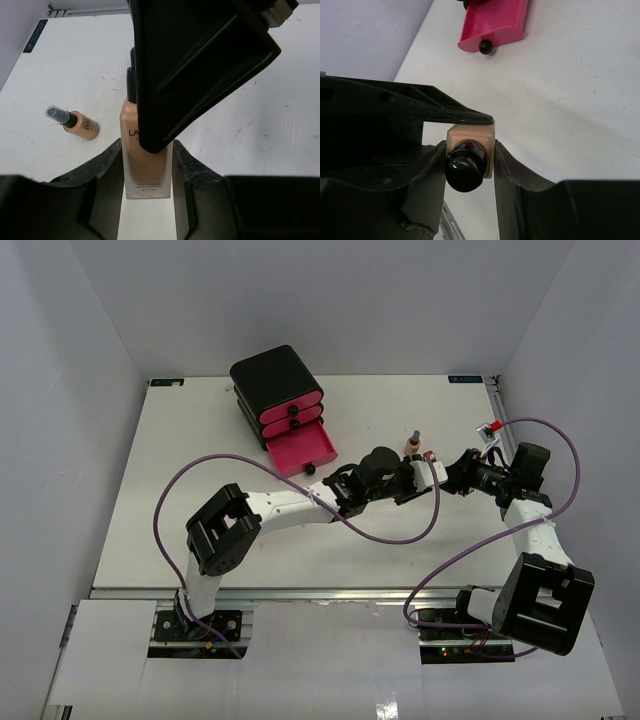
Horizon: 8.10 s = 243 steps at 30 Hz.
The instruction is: Organize the makeup
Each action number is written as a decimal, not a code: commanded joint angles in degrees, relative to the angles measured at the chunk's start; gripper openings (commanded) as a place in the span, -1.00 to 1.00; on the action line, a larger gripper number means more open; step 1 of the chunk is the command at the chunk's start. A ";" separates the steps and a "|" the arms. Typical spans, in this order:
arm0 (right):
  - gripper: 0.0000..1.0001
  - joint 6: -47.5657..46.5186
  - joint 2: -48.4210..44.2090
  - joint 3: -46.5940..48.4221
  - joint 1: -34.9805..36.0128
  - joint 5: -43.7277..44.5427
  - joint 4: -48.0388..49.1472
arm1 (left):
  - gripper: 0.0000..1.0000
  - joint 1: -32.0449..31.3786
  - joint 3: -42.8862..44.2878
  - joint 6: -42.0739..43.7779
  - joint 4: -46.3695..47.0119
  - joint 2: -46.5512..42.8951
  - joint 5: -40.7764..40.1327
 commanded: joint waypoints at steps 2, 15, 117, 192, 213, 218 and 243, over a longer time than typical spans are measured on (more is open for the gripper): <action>-0.84 -0.13 0.17 -0.07 0.39 -2.54 1.29 | -0.54 0.45 2.82 -0.69 -0.63 -0.18 0.92; 0.46 -2.74 0.26 -0.44 0.43 -4.08 1.28 | -1.00 0.59 -0.70 -4.57 -0.41 -3.91 0.26; 0.80 -13.80 -1.08 1.30 -4.58 0.94 -6.18 | -0.99 28.52 6.99 -31.85 -22.56 5.62 -25.11; 0.80 -37.34 -3.84 0.51 8.83 30.75 3.43 | 0.38 28.80 -12.35 -27.23 -22.32 -34.02 6.56; 0.80 -25.74 29.44 22.23 23.01 55.52 10.95 | 0.96 29.76 -42.67 -22.13 -15.39 -62.81 4.17; 0.98 -24.54 33.30 24.96 23.02 57.59 10.71 | 0.96 29.83 -42.76 -22.13 -15.39 -63.17 3.86; -0.40 -23.45 38.62 27.82 23.00 52.46 8.22 | 0.96 29.84 -44.53 -20.38 -12.55 -63.95 11.61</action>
